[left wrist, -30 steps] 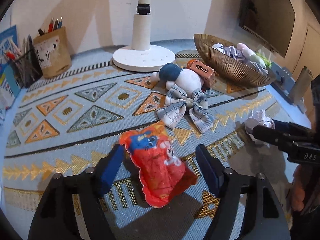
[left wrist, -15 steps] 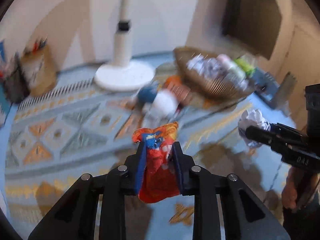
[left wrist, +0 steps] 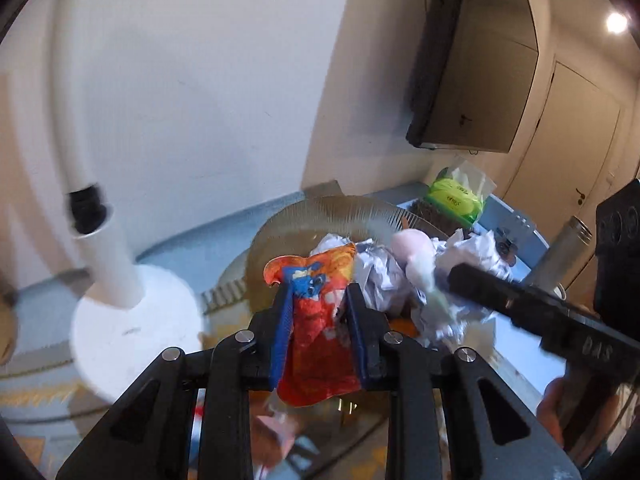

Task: Organize objects
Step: 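Carry the snack bag and paper ball over the glass bowl and open both tools, then grasp the plaid bow cloth with the left tool while the right tool grasps the pink box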

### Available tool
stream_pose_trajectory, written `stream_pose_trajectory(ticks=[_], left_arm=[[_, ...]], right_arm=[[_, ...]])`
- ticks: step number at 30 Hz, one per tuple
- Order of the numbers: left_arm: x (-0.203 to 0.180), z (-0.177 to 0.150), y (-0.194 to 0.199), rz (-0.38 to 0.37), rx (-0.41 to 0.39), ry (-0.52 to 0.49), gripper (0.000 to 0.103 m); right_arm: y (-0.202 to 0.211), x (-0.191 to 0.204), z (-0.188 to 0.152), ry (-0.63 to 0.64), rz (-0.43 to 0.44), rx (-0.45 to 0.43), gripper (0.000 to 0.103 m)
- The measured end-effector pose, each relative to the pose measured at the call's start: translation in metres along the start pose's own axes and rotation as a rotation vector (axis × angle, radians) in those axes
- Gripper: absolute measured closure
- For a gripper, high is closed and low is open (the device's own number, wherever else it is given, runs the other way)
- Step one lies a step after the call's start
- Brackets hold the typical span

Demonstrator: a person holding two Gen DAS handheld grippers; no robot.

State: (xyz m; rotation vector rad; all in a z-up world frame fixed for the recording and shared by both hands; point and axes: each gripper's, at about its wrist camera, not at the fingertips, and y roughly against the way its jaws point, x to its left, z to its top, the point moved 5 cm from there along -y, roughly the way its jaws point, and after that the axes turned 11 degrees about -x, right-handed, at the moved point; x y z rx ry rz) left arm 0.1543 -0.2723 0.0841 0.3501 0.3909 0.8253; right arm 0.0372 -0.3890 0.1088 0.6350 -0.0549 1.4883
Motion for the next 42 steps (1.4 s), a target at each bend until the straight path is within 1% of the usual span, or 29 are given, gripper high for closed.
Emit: stream_pose_trajectory(ticks=[1,2,4,5,7,9,10,12,13,14,16,17,18,19,20,22,24,25,28,30,31,32,34,35,38,40,42], left_arm=[[-0.001,0.0,-0.01,-0.037,0.012,0.004,0.069],[-0.001,0.001,-0.017,-0.051,0.017,0.003,0.065],[0.002,0.0,-0.025,-0.024,0.013,0.0,0.062],[0.004,-0.001,-0.028,-0.023,0.026,0.013,0.061],[0.009,-0.001,-0.028,-0.039,0.043,0.045,0.061],[0.013,-0.002,-0.018,-0.049,0.044,0.067,0.061],[0.015,-0.002,-0.006,-0.051,0.035,0.072,0.061],[0.02,0.001,0.015,-0.045,0.012,0.073,0.054],[0.024,0.001,0.036,-0.037,-0.019,0.072,0.046],[0.027,0.002,0.048,-0.033,-0.04,0.074,0.042],[0.035,-0.001,0.085,-0.035,-0.096,0.089,0.041],[0.04,-0.006,0.107,-0.016,-0.115,0.09,0.041],[0.044,-0.009,0.118,-0.001,-0.121,0.091,0.038],[0.05,-0.018,0.135,0.023,-0.128,0.098,0.02],[0.054,-0.024,0.142,0.04,-0.134,0.106,0.0],[0.07,-0.049,0.162,0.096,-0.149,0.135,0.001],[0.081,-0.073,0.162,0.114,-0.09,0.139,0.001],[0.088,-0.09,0.159,0.117,-0.052,0.155,0.001],[0.104,-0.126,0.15,0.133,0.006,0.216,0.001],[0.114,-0.14,0.145,0.131,0.028,0.261,0.001],[0.117,-0.147,0.14,0.135,0.04,0.281,0.001],[0.12,-0.152,0.134,0.145,0.061,0.289,0.001],[0.116,-0.156,0.131,0.14,0.081,0.276,0.001],[0.113,-0.157,0.132,0.141,0.078,0.257,0.001],[0.102,-0.159,0.131,0.163,0.086,0.18,0.001],[0.094,-0.159,0.127,0.186,0.092,0.128,0.001],[0.085,-0.157,0.117,0.205,0.121,0.082,0.001]], right_arm=[[-0.01,-0.003,0.001,-0.004,-0.005,0.004,0.056],[-0.019,-0.007,0.001,-0.01,-0.006,0.009,0.055],[-0.035,-0.014,0.001,-0.023,0.001,0.026,0.052],[-0.042,-0.02,0.0,-0.026,0.004,0.044,0.05],[-0.053,-0.029,-0.005,-0.035,0.007,0.091,0.045],[-0.053,-0.037,-0.007,-0.066,0.01,0.094,0.042],[-0.049,-0.04,-0.007,-0.082,0.018,0.085,0.041],[-0.038,-0.042,-0.006,-0.095,0.022,0.075,0.039],[-0.032,-0.04,-0.005,-0.096,0.021,0.068,0.039],[-0.026,-0.037,-0.005,-0.095,0.024,0.065,0.039],[-0.011,-0.024,-0.008,-0.084,0.06,0.066,0.039],[-0.005,-0.016,-0.01,-0.073,0.079,0.066,0.039],[0.004,-0.005,-0.013,-0.055,0.097,0.067,0.038],[0.014,0.007,-0.018,-0.03,0.115,0.07,0.037],[0.023,0.02,-0.025,-0.003,0.136,0.075,0.037],[0.035,0.041,-0.044,0.039,0.175,0.097,0.037],[0.04,0.059,-0.072,0.094,0.19,0.137,0.037],[0.038,0.065,-0.09,0.13,0.174,0.159,0.037],[0.023,0.068,-0.135,0.185,0.105,0.226,0.037],[0.012,0.064,-0.152,0.193,0.08,0.247,0.037],[0.006,0.06,-0.158,0.183,0.056,0.288,0.037],[0.004,0.056,-0.157,0.177,0.05,0.29,0.037],[0.006,0.051,-0.154,0.167,0.056,0.261,0.037],[0.004,0.047,-0.154,0.155,0.051,0.264,0.036],[-0.005,0.037,-0.16,0.107,0.016,0.314,0.037],[-0.005,0.037,-0.16,0.104,0.009,0.315,0.037],[-0.003,0.037,-0.16,0.108,-0.001,0.308,0.037]])
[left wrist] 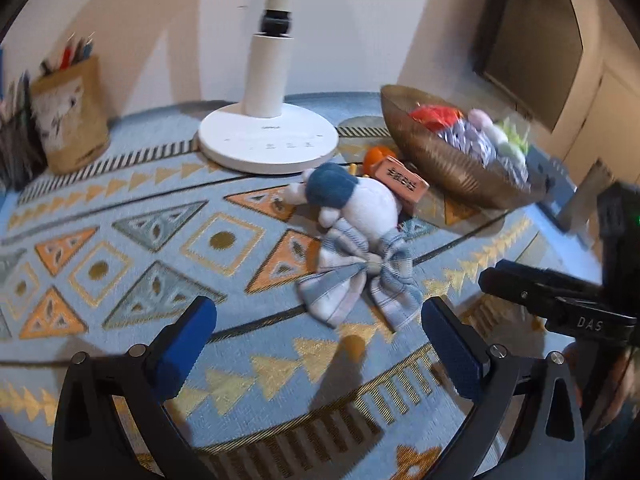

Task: Organize objects
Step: 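Grasp the plaid bow cloth with the left tool while the right tool grasps the pink box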

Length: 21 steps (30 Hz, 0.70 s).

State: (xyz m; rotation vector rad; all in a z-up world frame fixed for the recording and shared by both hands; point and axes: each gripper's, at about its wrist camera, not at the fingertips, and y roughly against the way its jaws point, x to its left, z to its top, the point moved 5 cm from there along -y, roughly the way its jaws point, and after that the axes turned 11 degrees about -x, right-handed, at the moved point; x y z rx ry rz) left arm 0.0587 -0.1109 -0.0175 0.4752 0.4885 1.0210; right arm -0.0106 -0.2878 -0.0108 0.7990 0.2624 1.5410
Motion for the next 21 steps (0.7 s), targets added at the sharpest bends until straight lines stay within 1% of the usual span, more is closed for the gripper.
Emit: stream_pose_trajectory(ticks=[3,4,5,6,7,8,9,10,12,13,16,19,21], left_arm=[[-0.02,0.009,-0.018,0.041,0.067,-0.093,0.001],[-0.025,0.011,-0.024,0.049,0.078,-0.118,0.006],[-0.031,0.012,-0.032,0.04,0.088,-0.144,0.02],[-0.034,0.012,-0.039,0.028,0.103,-0.152,0.027],[-0.034,0.01,-0.043,0.023,0.12,-0.15,0.039],[-0.032,0.011,-0.046,0.027,0.11,-0.148,0.045],[-0.031,0.011,-0.044,0.015,0.088,-0.143,0.049],[-0.032,0.011,-0.042,-0.005,0.079,-0.136,0.057],[-0.028,0.008,-0.034,-0.03,0.062,-0.111,0.058],[-0.027,0.008,-0.032,-0.029,0.06,-0.101,0.059],[-0.016,0.01,-0.019,-0.031,0.02,-0.03,0.059],[-0.006,0.015,-0.016,-0.035,0.002,0.033,0.059],[0.001,0.017,-0.018,-0.041,0.006,0.073,0.059]], right_arm=[[0.0,-0.002,0.0,-0.01,-0.017,0.002,0.037],[-0.001,-0.003,-0.001,-0.016,-0.022,0.005,0.037],[-0.001,-0.004,0.0,-0.021,-0.024,0.006,0.037],[0.0,-0.005,-0.001,-0.026,-0.023,0.004,0.037],[0.001,-0.007,-0.001,-0.033,-0.02,0.002,0.037],[0.002,-0.008,0.0,-0.039,-0.019,0.001,0.037],[0.003,-0.009,0.0,-0.046,-0.022,-0.002,0.036],[0.005,-0.011,0.0,-0.056,-0.026,-0.005,0.037],[0.007,-0.012,0.001,-0.073,-0.019,-0.009,0.036],[0.009,-0.012,0.002,-0.079,-0.008,-0.014,0.036],[0.011,-0.007,0.007,-0.07,0.019,-0.03,0.036],[-0.006,0.01,0.016,-0.05,0.045,0.032,0.036],[-0.022,0.015,0.027,-0.118,0.095,0.063,0.037]])
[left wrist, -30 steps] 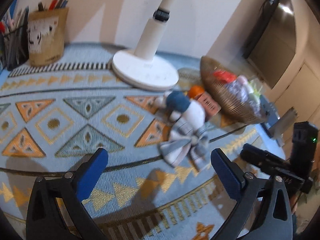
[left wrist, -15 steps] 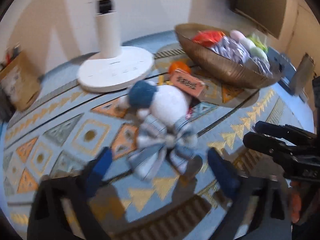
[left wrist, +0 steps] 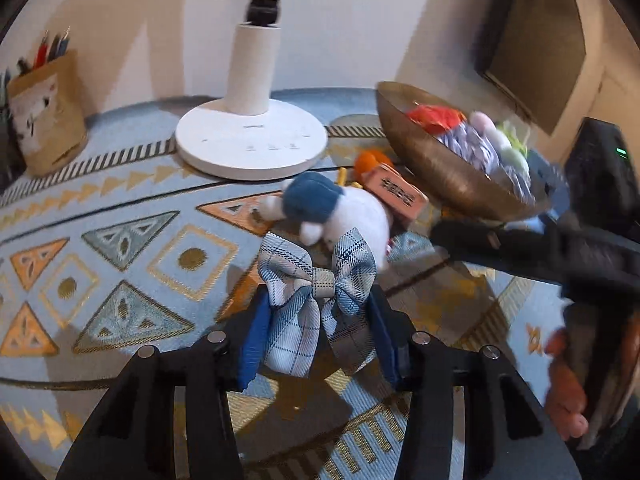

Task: Organize objects
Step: 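Grasp the plaid bow cloth with the left tool while the right tool grasps the pink box, then carry the plaid bow and pink box over the glass bowl and open both tools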

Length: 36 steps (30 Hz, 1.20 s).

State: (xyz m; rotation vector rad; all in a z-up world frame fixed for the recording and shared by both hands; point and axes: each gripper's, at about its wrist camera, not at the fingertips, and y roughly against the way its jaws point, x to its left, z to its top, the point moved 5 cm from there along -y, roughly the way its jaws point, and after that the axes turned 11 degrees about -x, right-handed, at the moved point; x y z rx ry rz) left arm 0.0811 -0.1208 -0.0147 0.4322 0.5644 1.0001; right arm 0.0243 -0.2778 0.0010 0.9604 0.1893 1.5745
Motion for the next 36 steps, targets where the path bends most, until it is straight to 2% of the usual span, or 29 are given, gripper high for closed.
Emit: stream_pose_trajectory(ticks=[6,8,9,11,13,16,21,28,30,31,33,36], left_arm=[[0.004,0.001,-0.003,-0.008,0.003,0.029,0.059],[0.004,0.0,-0.003,-0.009,0.001,0.026,0.059],[0.004,0.0,-0.003,-0.008,-0.001,0.026,0.059],[0.004,0.0,-0.002,-0.01,-0.004,0.027,0.059],[0.004,0.0,-0.001,-0.008,-0.009,0.027,0.059],[0.005,0.001,0.004,0.014,-0.033,0.018,0.059],[0.002,0.003,0.009,0.013,-0.051,0.023,0.059],[-0.009,-0.001,0.009,0.026,-0.057,-0.03,0.059],[-0.007,-0.001,0.01,0.028,-0.059,-0.026,0.059],[-0.006,-0.001,0.01,0.03,-0.059,-0.022,0.059],[-0.004,0.0,0.01,0.032,-0.058,-0.012,0.059],[-0.002,0.0,0.009,0.031,-0.055,-0.004,0.059]], right_arm=[[-0.038,-0.01,0.029,-0.186,0.028,-0.019,0.036],[-0.05,-0.014,0.032,-0.254,0.073,-0.018,0.036],[-0.051,-0.015,0.035,-0.261,0.081,-0.044,0.035],[-0.057,-0.012,0.038,-0.233,0.079,-0.058,0.035],[-0.056,-0.008,0.036,-0.181,0.055,-0.07,0.039],[-0.047,-0.003,0.033,-0.168,0.062,-0.083,0.04],[-0.005,-0.003,0.008,-0.091,0.046,-0.067,0.04],[0.049,-0.004,-0.042,0.353,-0.114,0.032,0.039],[0.06,-0.012,-0.052,0.435,-0.184,0.044,0.031],[0.067,-0.02,-0.055,0.435,-0.219,0.039,0.029],[0.08,-0.037,-0.056,0.347,-0.238,0.034,0.028],[0.097,-0.045,-0.058,0.193,-0.168,0.009,0.028]])
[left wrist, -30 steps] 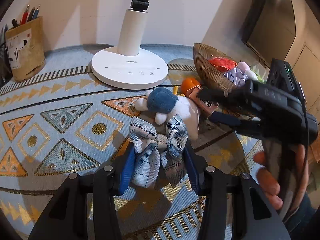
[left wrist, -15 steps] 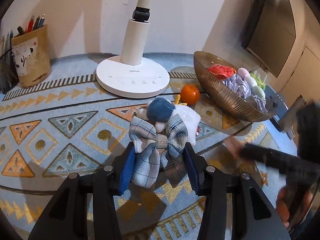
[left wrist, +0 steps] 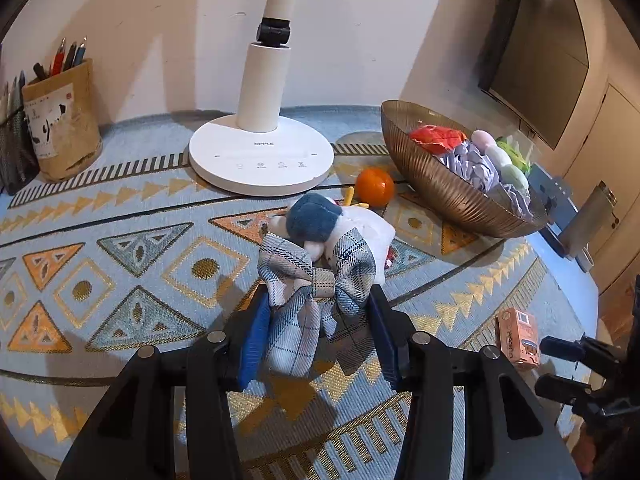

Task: Organize objects
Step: 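Carry the plaid bow and pink box over the glass bowl and open both tools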

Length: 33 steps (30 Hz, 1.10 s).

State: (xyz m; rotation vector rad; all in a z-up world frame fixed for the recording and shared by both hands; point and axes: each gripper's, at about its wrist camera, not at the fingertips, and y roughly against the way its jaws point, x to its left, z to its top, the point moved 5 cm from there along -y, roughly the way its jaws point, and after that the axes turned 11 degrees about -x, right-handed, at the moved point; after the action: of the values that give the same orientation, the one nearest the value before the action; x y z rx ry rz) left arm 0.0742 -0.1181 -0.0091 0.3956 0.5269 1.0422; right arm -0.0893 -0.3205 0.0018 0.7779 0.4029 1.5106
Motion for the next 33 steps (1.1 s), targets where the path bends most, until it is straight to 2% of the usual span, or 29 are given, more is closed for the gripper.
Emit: stream_pose_trajectory(ticks=[1,4,6,9,13,15,19,21,23,28,30,33], left_arm=[[0.0,0.0,0.0,0.001,0.0,0.0,0.059],[-0.001,0.0,0.001,0.002,-0.003,0.0,0.059],[-0.003,-0.001,0.003,0.004,-0.006,0.003,0.059],[-0.005,-0.001,0.003,0.0,-0.001,0.003,0.059],[-0.006,-0.003,0.0,-0.01,0.012,0.0,0.059],[-0.007,-0.003,-0.001,-0.014,0.014,-0.008,0.059],[-0.008,-0.002,-0.002,-0.015,0.011,-0.021,0.059],[-0.011,-0.004,-0.001,-0.015,0.01,-0.026,0.059],[-0.013,-0.004,0.0,-0.018,0.003,-0.043,0.058],[-0.025,0.006,0.005,-0.048,-0.004,-0.058,0.059],[-0.038,0.023,0.01,-0.09,-0.017,-0.069,0.059],[-0.069,0.062,0.015,-0.121,-0.075,-0.126,0.059]], right_arm=[[0.002,0.005,-0.001,-0.027,0.037,-0.01,0.028],[-0.008,0.022,0.004,-0.062,0.059,-0.023,0.027],[-0.026,0.025,0.008,-0.08,0.017,0.011,0.027],[-0.044,0.036,0.017,-0.036,-0.035,-0.008,0.035],[-0.057,0.046,0.021,0.046,-0.116,-0.029,0.038],[-0.057,0.048,0.021,0.061,-0.116,-0.031,0.038],[-0.053,0.045,0.022,0.04,-0.099,-0.041,0.039],[-0.052,0.046,0.021,0.059,-0.143,-0.044,0.056],[-0.051,0.051,0.021,0.087,-0.168,-0.053,0.062],[-0.027,0.062,0.017,0.111,-0.13,-0.121,0.063],[-0.017,0.056,0.019,0.083,-0.109,-0.127,0.063],[0.015,0.04,0.045,0.057,-0.115,-0.199,0.063]])
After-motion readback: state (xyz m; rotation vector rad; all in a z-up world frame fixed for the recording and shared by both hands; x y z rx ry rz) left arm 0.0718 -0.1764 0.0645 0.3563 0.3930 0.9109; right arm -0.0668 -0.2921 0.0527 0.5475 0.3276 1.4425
